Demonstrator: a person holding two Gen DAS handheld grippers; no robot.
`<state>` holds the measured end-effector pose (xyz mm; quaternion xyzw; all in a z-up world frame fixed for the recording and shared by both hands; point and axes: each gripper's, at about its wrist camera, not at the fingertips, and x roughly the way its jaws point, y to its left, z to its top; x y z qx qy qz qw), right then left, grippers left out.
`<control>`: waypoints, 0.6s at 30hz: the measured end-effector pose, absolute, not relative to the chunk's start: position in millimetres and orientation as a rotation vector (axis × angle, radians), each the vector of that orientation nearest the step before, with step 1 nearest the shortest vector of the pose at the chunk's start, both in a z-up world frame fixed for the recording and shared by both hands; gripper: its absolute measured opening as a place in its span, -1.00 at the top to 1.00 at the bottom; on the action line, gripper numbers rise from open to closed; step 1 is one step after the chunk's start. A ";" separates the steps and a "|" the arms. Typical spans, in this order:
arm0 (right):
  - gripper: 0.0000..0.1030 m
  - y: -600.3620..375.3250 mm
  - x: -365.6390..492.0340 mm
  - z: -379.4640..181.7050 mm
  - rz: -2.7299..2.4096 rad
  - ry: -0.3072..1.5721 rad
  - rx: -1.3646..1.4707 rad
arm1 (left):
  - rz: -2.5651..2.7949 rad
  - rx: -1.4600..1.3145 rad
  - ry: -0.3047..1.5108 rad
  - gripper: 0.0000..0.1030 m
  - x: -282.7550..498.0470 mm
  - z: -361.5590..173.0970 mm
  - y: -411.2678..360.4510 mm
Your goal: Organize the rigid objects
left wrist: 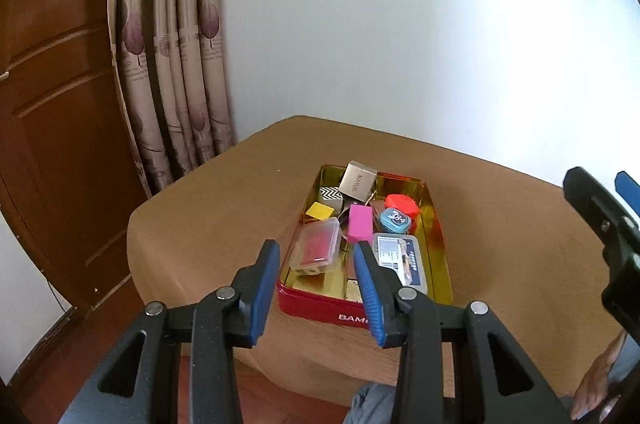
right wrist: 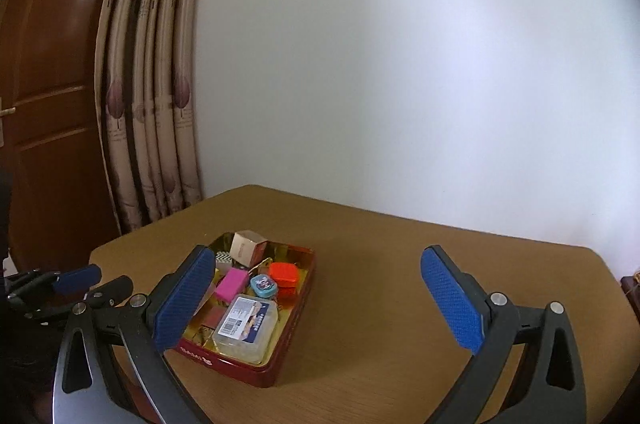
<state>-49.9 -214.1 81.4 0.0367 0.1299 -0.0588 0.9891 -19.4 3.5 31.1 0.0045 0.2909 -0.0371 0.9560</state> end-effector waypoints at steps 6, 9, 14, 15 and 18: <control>-0.98 -207.8 -73.6 96.4 -0.133 0.202 0.050 | -0.093 0.014 0.538 0.24 -32.3 51.3 4.6; -0.98 -201.2 -82.0 102.9 -0.136 0.173 0.039 | -0.110 0.016 0.520 0.24 -40.5 59.2 6.2; -0.98 -191.8 -85.7 101.3 -0.161 0.162 0.016 | -0.120 0.006 0.522 0.24 -44.0 60.4 11.1; -0.98 -189.6 -83.3 98.2 -0.165 0.172 0.011 | -0.117 0.007 0.524 0.24 -43.7 60.0 11.9; -0.98 -183.4 -79.0 87.9 -0.174 0.194 -0.009 | -0.104 0.017 0.535 0.23 -39.7 54.3 13.2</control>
